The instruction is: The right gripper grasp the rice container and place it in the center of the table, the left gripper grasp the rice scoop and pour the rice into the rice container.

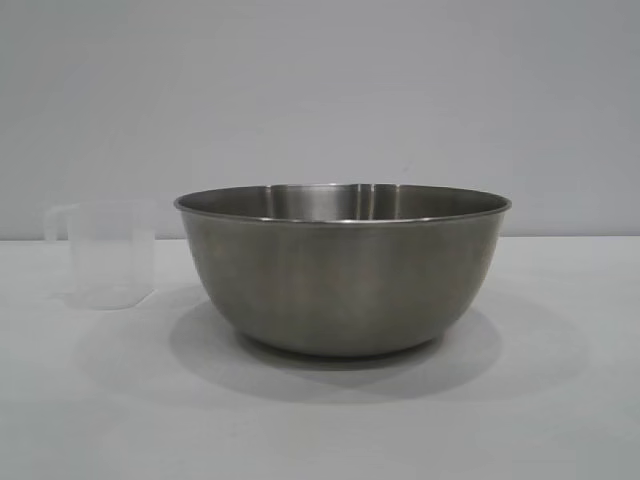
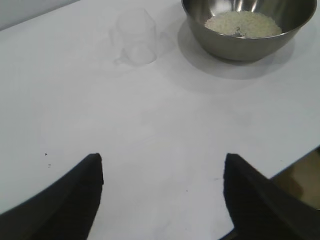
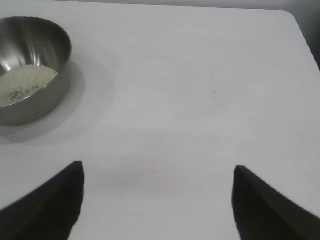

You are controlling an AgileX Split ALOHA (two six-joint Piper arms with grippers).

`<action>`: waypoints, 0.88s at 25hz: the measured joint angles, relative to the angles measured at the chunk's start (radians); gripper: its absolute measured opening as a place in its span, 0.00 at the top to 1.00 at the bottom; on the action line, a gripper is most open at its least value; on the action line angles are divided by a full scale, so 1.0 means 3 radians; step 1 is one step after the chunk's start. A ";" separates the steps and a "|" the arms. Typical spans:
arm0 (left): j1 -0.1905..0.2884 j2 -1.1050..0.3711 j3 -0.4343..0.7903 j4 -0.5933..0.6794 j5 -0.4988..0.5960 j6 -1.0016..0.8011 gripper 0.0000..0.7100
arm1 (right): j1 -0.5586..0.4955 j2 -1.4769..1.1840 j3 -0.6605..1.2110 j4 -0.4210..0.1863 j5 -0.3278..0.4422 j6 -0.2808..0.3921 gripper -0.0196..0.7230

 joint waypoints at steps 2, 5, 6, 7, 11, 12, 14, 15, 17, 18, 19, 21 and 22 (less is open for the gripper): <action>0.0000 0.0000 0.0006 -0.0005 -0.0012 0.0000 0.32 | 0.0000 0.0000 0.0000 0.0000 0.0000 0.0000 0.28; 0.0000 0.0000 0.0006 -0.0005 -0.0024 0.0008 0.32 | 0.0000 0.0000 0.0000 0.0000 0.0000 0.0000 0.28; 0.0000 0.0000 0.0006 -0.0005 -0.0030 0.0008 0.32 | 0.0000 0.0000 0.0000 0.0000 0.0000 0.0000 0.28; 0.0000 0.0000 0.0006 -0.0005 -0.0027 0.0008 0.32 | 0.0000 0.0000 0.0000 0.0000 0.0000 0.0000 0.28; 0.0000 0.0000 0.0006 -0.0005 -0.0032 0.0010 0.32 | 0.0000 0.0000 0.0000 0.0000 0.0000 0.0000 0.28; 0.0000 0.0000 0.0006 -0.0005 -0.0032 0.0010 0.32 | 0.0000 0.0000 0.0000 0.0000 0.0000 0.0000 0.28; 0.0000 0.0000 0.0006 -0.0005 -0.0032 0.0010 0.32 | 0.0000 0.0000 0.0000 0.0000 0.0000 0.0000 0.28; 0.0000 0.0000 0.0006 -0.0005 -0.0032 0.0010 0.32 | 0.0000 0.0000 0.0000 0.0000 0.0000 0.0000 0.28; 0.0000 0.0000 0.0006 -0.0005 -0.0032 0.0010 0.32 | 0.0000 0.0000 0.0000 0.0000 0.0000 0.0000 0.28; 0.0000 0.0000 0.0006 -0.0005 -0.0032 0.0010 0.32 | 0.0000 0.0000 0.0000 0.0000 0.0000 0.0000 0.28; 0.0000 0.0000 0.0006 -0.0005 -0.0032 0.0017 0.32 | 0.0000 0.0000 0.0000 0.0000 0.0000 0.0000 0.28; 0.0078 0.0000 0.0006 -0.0005 -0.0032 0.0020 0.32 | 0.0000 0.0000 0.0000 0.0000 0.0000 0.0000 0.28; 0.0152 0.0000 0.0006 -0.0005 -0.0032 0.0020 0.32 | 0.0000 0.0000 0.0000 0.0000 0.0000 0.0000 0.28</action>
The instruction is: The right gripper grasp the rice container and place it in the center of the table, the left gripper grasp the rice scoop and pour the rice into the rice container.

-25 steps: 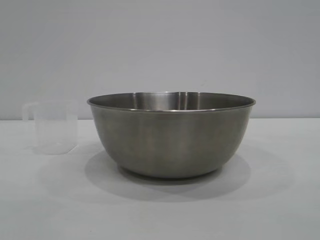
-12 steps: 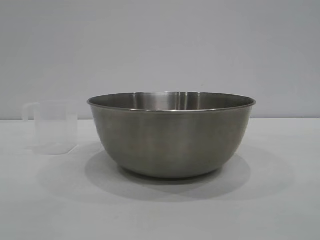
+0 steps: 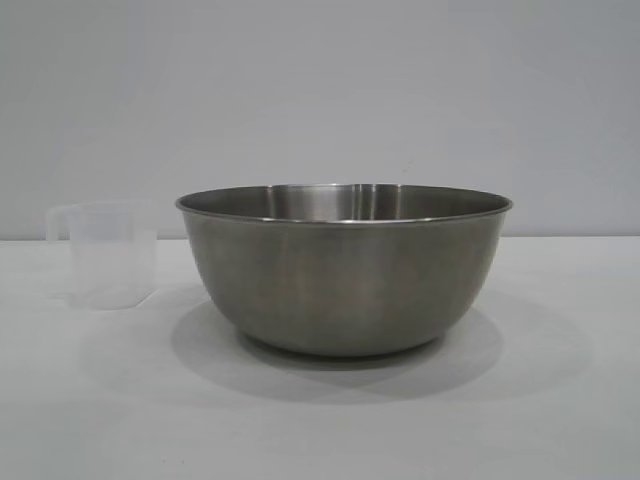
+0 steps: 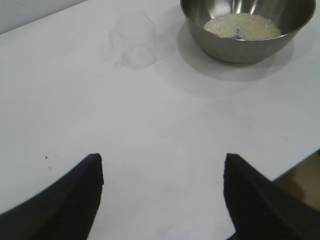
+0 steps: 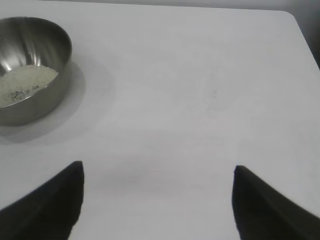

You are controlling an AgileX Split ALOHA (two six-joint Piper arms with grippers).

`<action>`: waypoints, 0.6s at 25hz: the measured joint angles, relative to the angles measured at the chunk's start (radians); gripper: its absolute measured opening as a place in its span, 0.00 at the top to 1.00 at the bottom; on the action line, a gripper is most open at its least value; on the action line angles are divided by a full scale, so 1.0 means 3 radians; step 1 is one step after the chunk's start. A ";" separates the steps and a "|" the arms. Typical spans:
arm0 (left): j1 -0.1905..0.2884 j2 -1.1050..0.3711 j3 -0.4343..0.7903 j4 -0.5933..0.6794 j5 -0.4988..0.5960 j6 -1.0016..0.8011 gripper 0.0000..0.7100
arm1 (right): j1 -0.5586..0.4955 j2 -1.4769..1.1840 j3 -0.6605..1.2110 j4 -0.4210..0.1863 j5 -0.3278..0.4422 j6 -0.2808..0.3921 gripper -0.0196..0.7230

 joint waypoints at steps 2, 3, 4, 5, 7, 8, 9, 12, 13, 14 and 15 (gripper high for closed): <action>0.0190 0.0000 0.0000 0.0000 0.0000 0.0000 0.32 | 0.0000 0.0000 0.0000 0.0000 0.0000 0.0000 0.28; 0.0319 0.0000 0.0000 0.0000 0.0000 0.0000 0.32 | 0.0000 0.0000 0.0000 0.0000 0.0000 0.0000 0.28; 0.0464 0.0000 0.0000 0.0000 0.0000 0.0000 0.32 | 0.0000 0.0000 0.0000 0.0000 0.0000 0.0000 0.28; 0.0618 0.0000 0.0000 0.0000 0.0000 0.0000 0.32 | 0.0000 0.0000 0.0000 0.0000 0.0000 0.0000 0.28; 0.0900 -0.0006 0.0000 0.0000 0.0000 0.0000 0.32 | 0.0000 -0.0016 0.0000 0.0000 0.0000 0.0000 0.28; 0.1042 -0.0014 0.0000 0.0000 0.0000 0.0000 0.32 | -0.0005 -0.0052 0.0000 0.0000 0.0000 0.0000 0.28; 0.1149 -0.0014 0.0000 0.0000 0.0000 0.0000 0.32 | -0.0013 -0.0086 0.0000 0.0000 0.0000 0.0000 0.28; 0.1448 -0.0021 0.0000 0.0000 0.0000 0.0000 0.32 | -0.0109 -0.0125 0.0000 0.0000 0.0000 0.0000 0.28; 0.1495 -0.0021 0.0000 0.0000 0.0000 0.0000 0.32 | -0.0144 -0.0125 0.0000 0.0000 0.0000 0.0000 0.28; 0.1527 -0.0029 0.0000 0.0000 0.0000 0.0000 0.32 | -0.0173 -0.0125 0.0000 0.0007 0.0000 0.0000 0.28; 0.1541 -0.0029 0.0000 0.0000 0.0000 0.0000 0.32 | -0.0205 -0.0125 0.0000 0.0007 0.0000 0.0000 0.28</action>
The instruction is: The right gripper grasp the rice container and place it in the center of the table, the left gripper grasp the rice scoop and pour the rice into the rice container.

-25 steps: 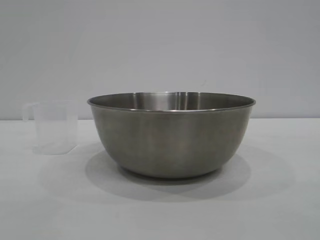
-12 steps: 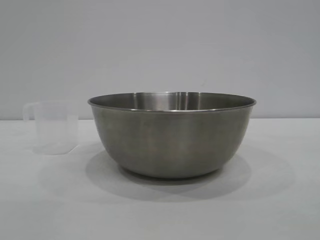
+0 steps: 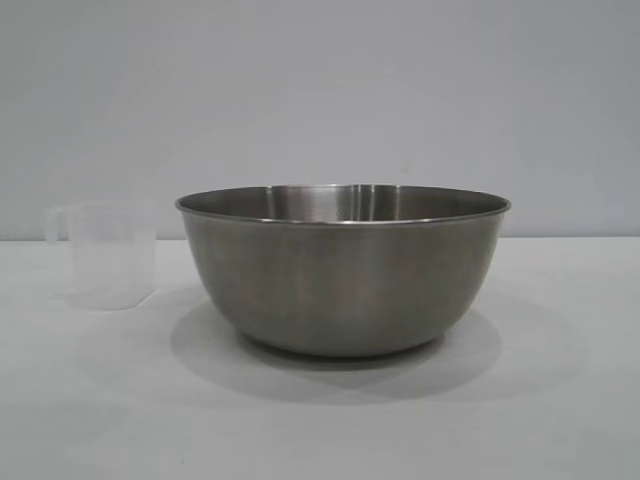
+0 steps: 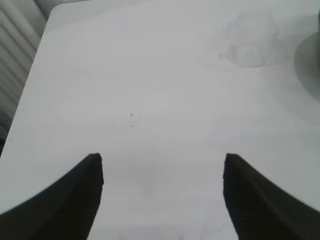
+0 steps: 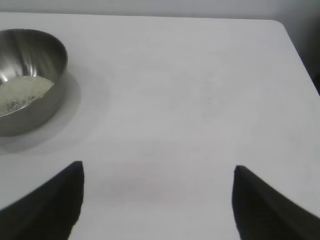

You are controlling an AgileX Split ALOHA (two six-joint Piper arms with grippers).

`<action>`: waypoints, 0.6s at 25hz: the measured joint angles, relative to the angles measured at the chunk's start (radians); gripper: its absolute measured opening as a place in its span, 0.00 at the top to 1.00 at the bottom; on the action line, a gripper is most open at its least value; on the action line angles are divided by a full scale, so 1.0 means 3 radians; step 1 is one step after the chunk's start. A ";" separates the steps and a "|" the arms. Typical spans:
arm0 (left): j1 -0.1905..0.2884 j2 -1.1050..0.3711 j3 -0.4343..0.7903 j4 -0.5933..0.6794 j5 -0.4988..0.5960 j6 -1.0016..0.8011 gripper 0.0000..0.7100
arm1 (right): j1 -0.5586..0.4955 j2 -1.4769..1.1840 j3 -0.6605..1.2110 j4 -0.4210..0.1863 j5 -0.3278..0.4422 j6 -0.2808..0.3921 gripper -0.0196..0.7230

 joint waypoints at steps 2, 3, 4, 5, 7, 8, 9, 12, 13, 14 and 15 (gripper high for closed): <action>0.0007 0.0000 0.0000 0.0000 0.0000 0.0000 0.32 | -0.0031 0.0000 0.0000 0.0000 0.0000 0.0000 0.28; 0.0007 0.0000 0.0000 0.0000 0.0000 0.0000 0.32 | -0.0036 0.0000 0.0000 0.0000 0.0000 0.0000 0.28; 0.0007 0.0000 0.0000 0.0000 0.0000 0.0000 0.32 | -0.0036 0.0000 0.0000 0.0000 0.0000 0.0000 0.28; 0.0007 0.0000 0.0000 0.0000 0.0000 0.0000 0.32 | -0.0036 0.0000 0.0000 0.0000 0.0000 0.0000 0.28; 0.0007 0.0000 0.0000 0.0000 0.0000 0.0000 0.32 | -0.0039 0.0000 0.0000 0.0000 0.0000 0.0000 0.28; 0.0007 0.0000 0.0000 0.0000 0.0000 0.0000 0.32 | -0.0039 0.0000 0.0000 0.0000 0.0000 0.0000 0.28; 0.0000 0.0000 0.0000 0.0000 0.0000 0.0000 0.32 | -0.0039 0.0000 0.0000 0.0000 0.0000 0.0000 0.28; -0.0075 0.0000 0.0000 0.0000 0.0000 0.0000 0.32 | -0.0039 0.0000 0.0000 0.0000 0.0000 0.0000 0.28; -0.0088 0.0000 0.0000 0.0000 0.0000 0.0000 0.32 | -0.0039 0.0000 0.0000 0.0000 0.0000 0.0000 0.28; -0.0088 0.0000 0.0000 0.0000 0.0000 0.0006 0.32 | -0.0039 0.0000 0.0000 0.0000 0.0000 0.0000 0.28; -0.0088 0.0000 0.0000 0.0000 0.0000 0.0006 0.32 | -0.0039 0.0000 0.0000 0.0000 0.0000 0.0000 0.28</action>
